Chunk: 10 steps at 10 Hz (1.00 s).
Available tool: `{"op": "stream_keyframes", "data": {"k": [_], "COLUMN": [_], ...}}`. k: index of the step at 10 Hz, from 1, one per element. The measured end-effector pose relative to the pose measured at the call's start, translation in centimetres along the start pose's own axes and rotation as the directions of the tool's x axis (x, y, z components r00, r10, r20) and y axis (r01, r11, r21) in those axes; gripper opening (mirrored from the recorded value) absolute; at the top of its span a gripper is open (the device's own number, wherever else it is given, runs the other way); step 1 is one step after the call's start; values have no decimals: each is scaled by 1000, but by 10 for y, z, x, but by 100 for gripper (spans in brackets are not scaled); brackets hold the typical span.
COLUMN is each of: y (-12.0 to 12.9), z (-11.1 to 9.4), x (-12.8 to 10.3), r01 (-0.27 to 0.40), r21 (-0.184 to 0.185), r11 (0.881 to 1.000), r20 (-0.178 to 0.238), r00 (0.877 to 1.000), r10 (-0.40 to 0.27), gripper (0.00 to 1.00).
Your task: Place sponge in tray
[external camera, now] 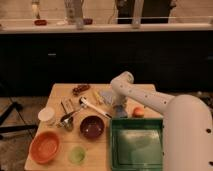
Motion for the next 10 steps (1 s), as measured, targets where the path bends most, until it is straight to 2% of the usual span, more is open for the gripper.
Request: {"op": "stream_keyframes", "data": {"k": [1, 3, 6, 8, 10], "y": [0, -1, -4, -6, -10], "z": [-3, -14, -37, -60, -82], "x": [0, 2, 10, 16, 18], "r01": [2, 5, 10, 9, 15], "r21": [2, 6, 19, 39, 43], "r11": [1000, 1000, 1000, 999, 999], "r20": [-9, -35, -92, -133, -158], "r00": [1000, 999, 996, 991, 987], "r10": [-2, -5, -9, -4, -8], "gripper": [13, 1, 0, 0, 0]}}
